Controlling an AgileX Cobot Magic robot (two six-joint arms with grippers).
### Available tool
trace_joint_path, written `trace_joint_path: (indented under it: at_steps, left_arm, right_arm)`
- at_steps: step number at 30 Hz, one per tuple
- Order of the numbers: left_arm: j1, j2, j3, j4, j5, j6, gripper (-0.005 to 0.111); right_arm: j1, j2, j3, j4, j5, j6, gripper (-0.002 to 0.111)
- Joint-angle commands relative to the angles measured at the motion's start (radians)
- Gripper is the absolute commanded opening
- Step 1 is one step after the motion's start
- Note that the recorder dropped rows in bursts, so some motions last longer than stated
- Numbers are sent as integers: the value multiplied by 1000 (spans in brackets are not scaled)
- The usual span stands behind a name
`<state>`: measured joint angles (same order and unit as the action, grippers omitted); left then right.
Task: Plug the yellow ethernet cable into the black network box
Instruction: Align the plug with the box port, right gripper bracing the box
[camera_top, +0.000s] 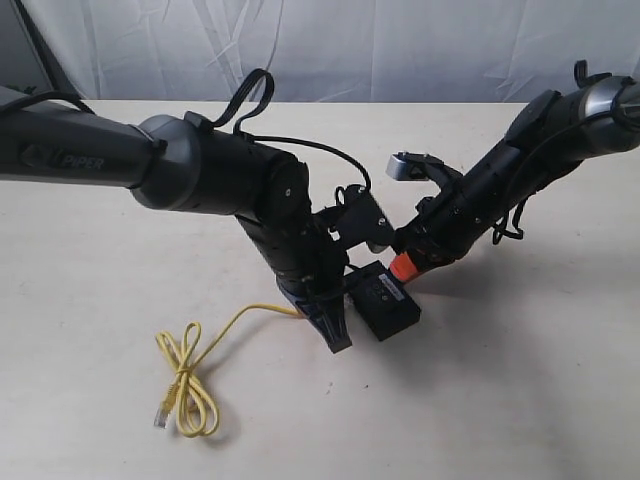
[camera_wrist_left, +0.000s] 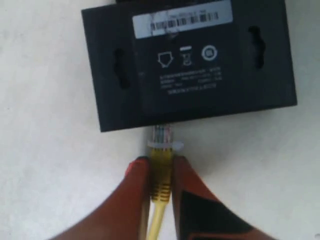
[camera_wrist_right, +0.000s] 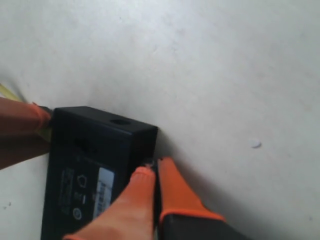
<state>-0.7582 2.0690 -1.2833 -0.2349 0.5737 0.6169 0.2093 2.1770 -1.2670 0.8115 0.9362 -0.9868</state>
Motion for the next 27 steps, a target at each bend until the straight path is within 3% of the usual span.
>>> trace_joint_path:
  at_steps: [1, 27]
  left_arm:
    - [-2, -8, -5, -21, 14, -12, 0]
    - [-2, -30, -3, -120, 53, -42, 0]
  right_arm:
    - [2, 13, 6, -66, -27, 30, -1]
    - [2, 13, 6, -149, 34, 158, -1]
